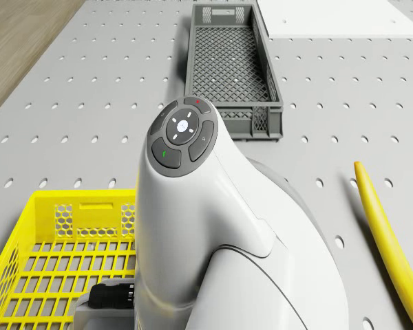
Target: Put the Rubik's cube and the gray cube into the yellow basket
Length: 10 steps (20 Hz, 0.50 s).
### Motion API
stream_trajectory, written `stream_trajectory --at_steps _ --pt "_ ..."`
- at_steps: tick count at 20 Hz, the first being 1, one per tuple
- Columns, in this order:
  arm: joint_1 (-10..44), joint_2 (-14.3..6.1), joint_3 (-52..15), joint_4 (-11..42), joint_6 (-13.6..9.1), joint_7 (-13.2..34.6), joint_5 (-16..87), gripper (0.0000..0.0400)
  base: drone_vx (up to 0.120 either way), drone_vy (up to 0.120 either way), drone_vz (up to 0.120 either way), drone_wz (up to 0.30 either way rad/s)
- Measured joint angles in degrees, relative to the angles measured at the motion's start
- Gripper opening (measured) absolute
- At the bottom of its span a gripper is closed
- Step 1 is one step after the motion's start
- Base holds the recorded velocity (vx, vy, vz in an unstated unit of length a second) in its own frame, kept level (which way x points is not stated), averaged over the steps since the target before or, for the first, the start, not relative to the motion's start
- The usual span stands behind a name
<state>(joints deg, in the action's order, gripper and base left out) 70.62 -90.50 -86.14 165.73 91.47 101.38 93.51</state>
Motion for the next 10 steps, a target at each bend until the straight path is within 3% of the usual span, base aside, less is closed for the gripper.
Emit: stream_trajectory --at_steps 5,8,10 --pt "0.01 -0.21 -0.03 0.00 0.19 0.01 -0.08 0.0400 0.000 -0.120 0.000 0.000" --pt "0.02 -0.32 -0.05 0.00 0.30 0.02 -0.12 0.0400 0.093 -0.120 0.000 0.000" --pt "0.03 -0.39 -0.06 0.00 0.36 0.02 -0.15 0.0400 0.000 -0.120 0.000 0.000"
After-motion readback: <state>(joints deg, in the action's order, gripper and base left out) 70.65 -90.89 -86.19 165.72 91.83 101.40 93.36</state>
